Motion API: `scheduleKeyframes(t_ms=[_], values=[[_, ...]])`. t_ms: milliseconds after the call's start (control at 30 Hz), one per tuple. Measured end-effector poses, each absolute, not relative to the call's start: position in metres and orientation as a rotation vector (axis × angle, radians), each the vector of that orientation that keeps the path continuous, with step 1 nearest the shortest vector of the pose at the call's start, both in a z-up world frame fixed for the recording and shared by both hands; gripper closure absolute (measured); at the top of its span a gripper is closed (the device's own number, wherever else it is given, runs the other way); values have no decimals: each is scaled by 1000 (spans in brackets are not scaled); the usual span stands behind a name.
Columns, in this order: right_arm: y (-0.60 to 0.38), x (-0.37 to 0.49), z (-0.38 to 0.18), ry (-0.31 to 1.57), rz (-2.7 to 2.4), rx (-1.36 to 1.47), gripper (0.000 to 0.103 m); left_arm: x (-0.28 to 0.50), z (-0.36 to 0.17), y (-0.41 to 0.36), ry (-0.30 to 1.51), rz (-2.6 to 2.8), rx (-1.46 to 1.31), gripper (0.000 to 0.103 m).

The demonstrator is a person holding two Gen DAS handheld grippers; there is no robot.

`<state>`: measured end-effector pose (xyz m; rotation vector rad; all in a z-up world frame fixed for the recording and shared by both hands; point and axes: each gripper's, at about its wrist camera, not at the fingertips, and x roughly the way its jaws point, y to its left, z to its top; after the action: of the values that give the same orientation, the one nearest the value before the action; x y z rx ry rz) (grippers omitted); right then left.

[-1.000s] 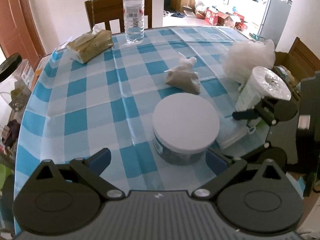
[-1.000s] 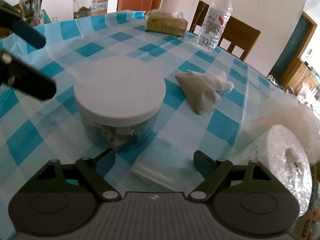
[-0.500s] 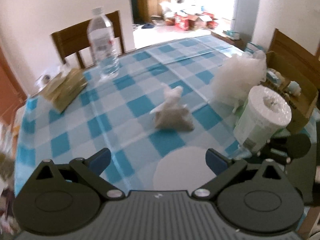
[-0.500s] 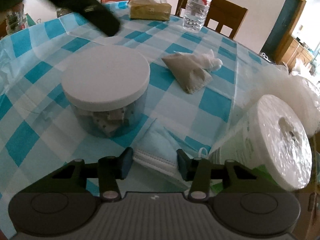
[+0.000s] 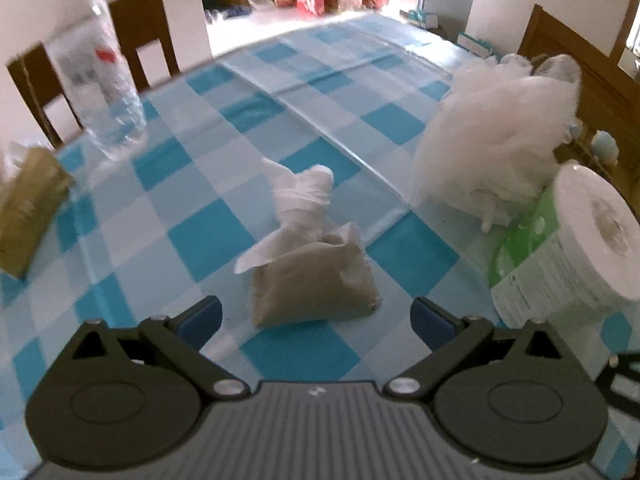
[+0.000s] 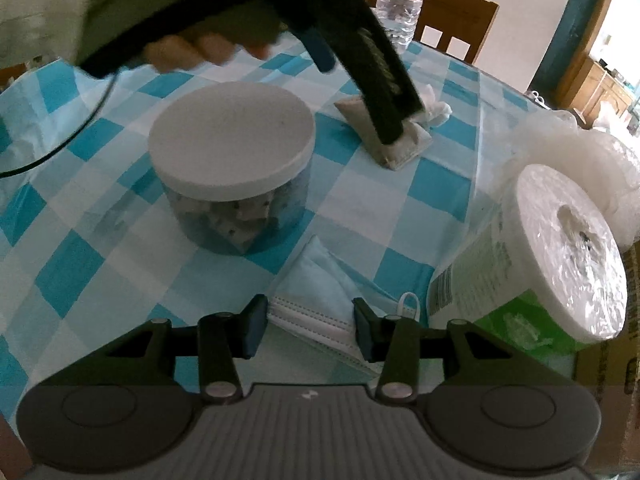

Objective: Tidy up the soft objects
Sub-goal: 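Grasp the grey sachet with the left tool while the right holds the mask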

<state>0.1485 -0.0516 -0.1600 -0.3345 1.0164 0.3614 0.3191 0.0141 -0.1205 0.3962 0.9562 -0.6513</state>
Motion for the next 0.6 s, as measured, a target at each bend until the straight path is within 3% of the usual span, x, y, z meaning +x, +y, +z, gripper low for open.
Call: scheduleKeyframes(t_ms=[200,367,467,600], values=[[-51,146,-160,1019,355,-332,52,345,-136,-1,1045,-627,369,9],[-54,146,-160,1017,349,-324,50,353,-147,-12,1072,-591,406,26],[-56,146,-159,1009,346,-325,46,356,-150,-13,1092,-597,390,35],[-60,146,-158,996,341,-326,31,357,-148,-13,1088,-602,378,41]])
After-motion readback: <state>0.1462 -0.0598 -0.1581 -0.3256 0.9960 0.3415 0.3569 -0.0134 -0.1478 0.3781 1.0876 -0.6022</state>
